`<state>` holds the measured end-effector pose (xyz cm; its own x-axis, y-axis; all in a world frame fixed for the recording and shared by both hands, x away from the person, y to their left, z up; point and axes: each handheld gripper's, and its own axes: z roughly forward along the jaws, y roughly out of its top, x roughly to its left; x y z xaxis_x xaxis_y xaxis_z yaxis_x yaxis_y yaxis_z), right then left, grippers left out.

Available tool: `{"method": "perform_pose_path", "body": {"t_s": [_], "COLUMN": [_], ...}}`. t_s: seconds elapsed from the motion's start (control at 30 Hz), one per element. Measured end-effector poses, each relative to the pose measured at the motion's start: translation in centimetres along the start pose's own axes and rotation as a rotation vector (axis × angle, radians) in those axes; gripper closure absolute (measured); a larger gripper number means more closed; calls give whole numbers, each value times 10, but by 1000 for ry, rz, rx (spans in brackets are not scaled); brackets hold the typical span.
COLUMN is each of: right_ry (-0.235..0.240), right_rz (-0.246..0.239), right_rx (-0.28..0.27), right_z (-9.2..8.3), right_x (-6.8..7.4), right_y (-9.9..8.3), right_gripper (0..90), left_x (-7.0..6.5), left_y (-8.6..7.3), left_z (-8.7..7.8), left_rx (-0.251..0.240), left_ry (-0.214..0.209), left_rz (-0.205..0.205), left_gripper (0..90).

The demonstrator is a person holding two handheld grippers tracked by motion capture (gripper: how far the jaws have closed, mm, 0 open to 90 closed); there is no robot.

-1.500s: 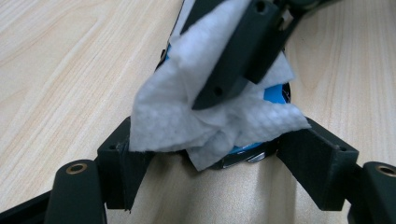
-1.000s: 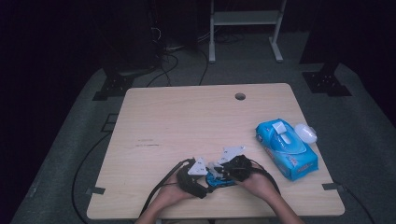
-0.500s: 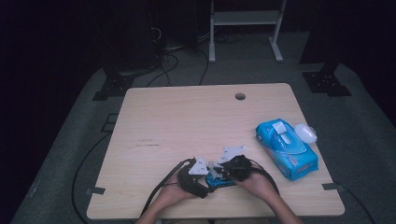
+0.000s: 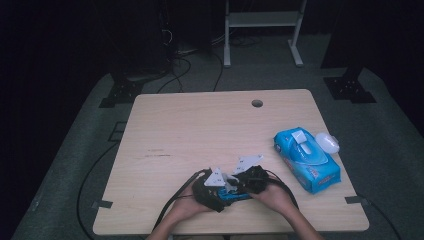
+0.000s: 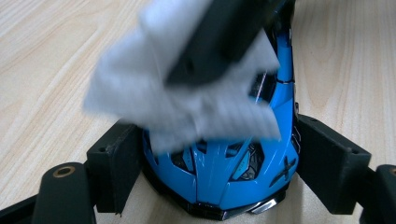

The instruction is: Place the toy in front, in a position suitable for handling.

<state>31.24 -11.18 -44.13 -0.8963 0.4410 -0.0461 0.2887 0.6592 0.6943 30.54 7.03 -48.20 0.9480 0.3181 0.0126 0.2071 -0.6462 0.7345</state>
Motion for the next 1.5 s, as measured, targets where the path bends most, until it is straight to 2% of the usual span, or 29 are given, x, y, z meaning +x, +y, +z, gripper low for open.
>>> {"method": "perform_pose_path", "body": {"t_s": [0.07, 0.1, 0.2, 0.33, 0.43, 0.63, 0.73, 0.93, 1.03, 1.2, 1.33, 1.4, 1.5], "right_ry": [-7, -8, -12, -45, -49, 0, 3, 8, 21, 58, 55, 70, 119], "right_rz": [-43, -44, -17, 36, 26, -39, -76, -26, -36, -84, -54, -54, -69], "right_rx": [10, 15, 15, 18, 19, 25, 49, 52, 45, 45, 39, 34, 34], "right_z": [3, 3, -1, -12, -14, 1, 6, 0, 4, 18, 16, 14, 12], "right_x": [5, 5, -1, -15, -14, 2, 8, -2, 3, 19, 16, 16, 20], "right_y": [3, 4, 0, -8, -9, 3, 8, 5, 6, 14, 12, 11, 8], "right_gripper": [825, 825, 826, 826, 827, 826, 826, 826, 826, 826, 826, 826, 827], "left_x": [0, 0, -1, -1, 0, -1, -2, -1, 0, 0, 0, 0, 0], "left_y": [0, -1, -1, -2, -1, 0, 0, -1, 0, -1, -1, -1, -1], "left_z": [-1, -1, -1, -1, -1, -1, -1, -3, -3, -3, -3, -3, -3], "left_rx": [-1, -2, -7, -13, -7, -1, 4, 6, 10, 8, 11, 10, 14], "left_ry": [1, -3, -3, -4, -6, -8, -4, -10, -14, -12, -13, -13, -11], "left_rz": [7, 10, 6, 6, 10, 1, -1, 2, 5, 1, 7, 6, 7], "left_gripper": [217, 225, 230, 232, 234, 234, 233, 223, 230, 232, 232, 232, 233]}}
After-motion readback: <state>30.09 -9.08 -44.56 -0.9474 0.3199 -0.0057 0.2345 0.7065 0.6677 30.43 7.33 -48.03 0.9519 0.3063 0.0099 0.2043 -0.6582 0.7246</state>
